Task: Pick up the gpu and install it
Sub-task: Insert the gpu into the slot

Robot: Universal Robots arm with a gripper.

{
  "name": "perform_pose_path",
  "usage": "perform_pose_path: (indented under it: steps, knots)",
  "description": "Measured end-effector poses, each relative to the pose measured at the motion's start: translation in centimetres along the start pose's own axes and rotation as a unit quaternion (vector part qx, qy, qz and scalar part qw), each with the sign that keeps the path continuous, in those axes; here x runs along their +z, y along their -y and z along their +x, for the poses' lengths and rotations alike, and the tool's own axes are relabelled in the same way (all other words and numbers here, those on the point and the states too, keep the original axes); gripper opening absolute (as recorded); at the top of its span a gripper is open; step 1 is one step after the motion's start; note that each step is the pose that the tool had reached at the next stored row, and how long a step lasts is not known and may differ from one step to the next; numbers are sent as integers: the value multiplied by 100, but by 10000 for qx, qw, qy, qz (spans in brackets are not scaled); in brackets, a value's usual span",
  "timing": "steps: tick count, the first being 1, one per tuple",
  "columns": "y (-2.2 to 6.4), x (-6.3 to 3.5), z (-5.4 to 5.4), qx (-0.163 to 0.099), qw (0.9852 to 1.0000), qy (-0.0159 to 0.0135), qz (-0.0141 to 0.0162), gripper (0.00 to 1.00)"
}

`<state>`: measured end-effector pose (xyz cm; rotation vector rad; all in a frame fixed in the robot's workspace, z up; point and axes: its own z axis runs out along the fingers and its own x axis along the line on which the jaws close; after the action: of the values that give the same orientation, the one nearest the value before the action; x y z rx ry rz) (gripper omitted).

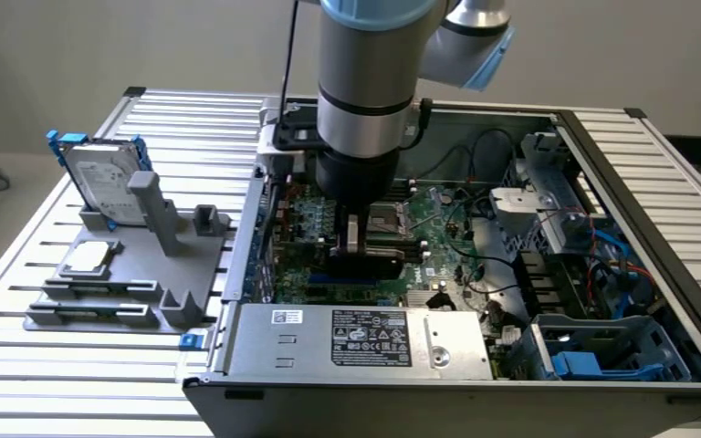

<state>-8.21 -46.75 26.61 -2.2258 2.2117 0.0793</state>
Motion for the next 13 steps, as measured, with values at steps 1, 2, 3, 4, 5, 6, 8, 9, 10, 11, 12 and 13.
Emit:
perform_pose_path:
  steps: [1, 2, 3, 4, 5, 6, 8, 9, 10, 11, 12, 13]
  knots:
    - [0, -1, 0, 0, 10000, 1, 1, 26]
    - [0, -1, 0, 0, 10000, 2, 1, 26]
    - [0, -1, 0, 0, 10000, 1, 1, 26]
    - [0, -1, 0, 0, 10000, 1, 1, 26]
    - [0, -1, 0, 0, 10000, 0, 0, 26]
    - [0, 2, 0, 0, 10000, -1, 0, 26]
    - [0, 9, 1, 0, 10000, 0, 0, 26]
    - [0, 12, 1, 0, 10000, -1, 0, 26]
    - [1, 14, 1, 0, 10000, -1, 0, 26]
    - [1, 17, 1, 0, 10000, 0, 0, 26]
    - [1, 20, 1, 0, 10000, 0, 0, 26]
    - [1, 22, 1, 0, 10000, 0, 0, 26]
